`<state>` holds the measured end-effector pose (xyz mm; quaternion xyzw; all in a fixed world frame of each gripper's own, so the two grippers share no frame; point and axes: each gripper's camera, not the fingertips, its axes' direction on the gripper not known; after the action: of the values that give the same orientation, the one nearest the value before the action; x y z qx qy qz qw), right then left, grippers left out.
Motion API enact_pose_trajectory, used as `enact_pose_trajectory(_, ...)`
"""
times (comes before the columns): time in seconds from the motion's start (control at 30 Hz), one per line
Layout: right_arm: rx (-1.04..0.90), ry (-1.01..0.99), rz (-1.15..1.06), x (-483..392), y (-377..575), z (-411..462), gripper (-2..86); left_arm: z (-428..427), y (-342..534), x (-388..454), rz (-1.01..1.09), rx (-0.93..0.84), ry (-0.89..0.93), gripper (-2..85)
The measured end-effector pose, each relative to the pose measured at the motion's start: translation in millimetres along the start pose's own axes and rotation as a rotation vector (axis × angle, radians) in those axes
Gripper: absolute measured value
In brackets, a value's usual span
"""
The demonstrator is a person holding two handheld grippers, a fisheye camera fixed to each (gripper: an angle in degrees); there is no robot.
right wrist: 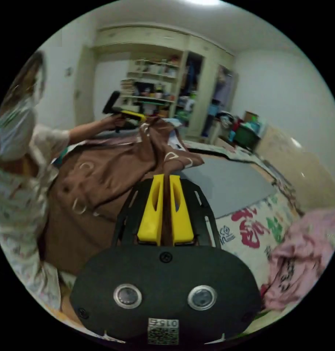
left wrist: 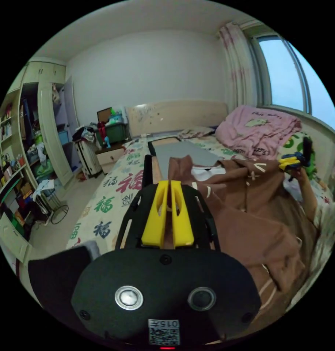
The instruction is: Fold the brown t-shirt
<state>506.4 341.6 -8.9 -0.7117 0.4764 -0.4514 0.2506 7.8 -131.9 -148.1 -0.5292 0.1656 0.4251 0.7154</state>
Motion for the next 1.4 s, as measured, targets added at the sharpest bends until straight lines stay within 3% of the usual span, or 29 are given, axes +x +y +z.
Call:
enact_pose_trajectory(0.17,-0.262,-0.269,-0.438,-83,26,17,5.1,-107,163,65,0.041,-0.131,0.076,1.7)
enact_pose_trajectory(0.23,-0.226,-0.293,-0.440,-89,27,20,6.8,-124,233,90,-0.004,-0.219,0.063,3.6)
enact_pose_trajectory(0.3,-0.083,-0.312,-0.324,-80,23,21,9.3,-139,264,105,-0.044,-0.185,0.016,6.4)
enact_pose_trajectory(0.43,-0.130,-0.386,-0.141,-85,3,52,12.1,-135,269,143,-0.027,-0.151,-0.030,12.4)
enact_pose_trajectory(0.53,-0.223,-0.441,-0.311,-128,7,83,13.9,-88,260,156,-0.013,-0.213,-0.038,14.3)
enact_pose_trajectory(0.63,-0.458,-0.329,-0.482,-168,27,126,12.3,-27,263,153,-0.040,-0.340,-0.081,13.7)
enact_pose_trajectory(0.7,-0.583,-0.292,-0.607,-190,48,147,8.1,-4,269,156,-0.034,-0.372,-0.015,10.5)
enact_pose_trajectory(0.73,-0.577,-0.277,-0.613,-192,51,147,7.1,1,270,162,-0.019,-0.366,0.045,6.2)
enact_pose_trajectory(0.8,-0.496,-0.271,-0.602,-190,57,136,5.2,-4,270,175,-0.003,-0.327,-0.009,3.1)
enact_pose_trajectory(1.0,-0.259,-0.355,-0.669,-174,94,88,4.2,-67,305,237,0.096,-0.109,-0.077,1.4)
enact_pose_trajectory(1.2,-0.329,-0.547,-0.773,-168,126,116,5.7,-58,406,295,0.078,-0.259,-0.084,2.8)
enact_pose_trajectory(1.4,-0.231,-0.560,-0.767,-163,130,119,8.0,-73,441,309,-0.058,-0.205,-0.155,8.1)
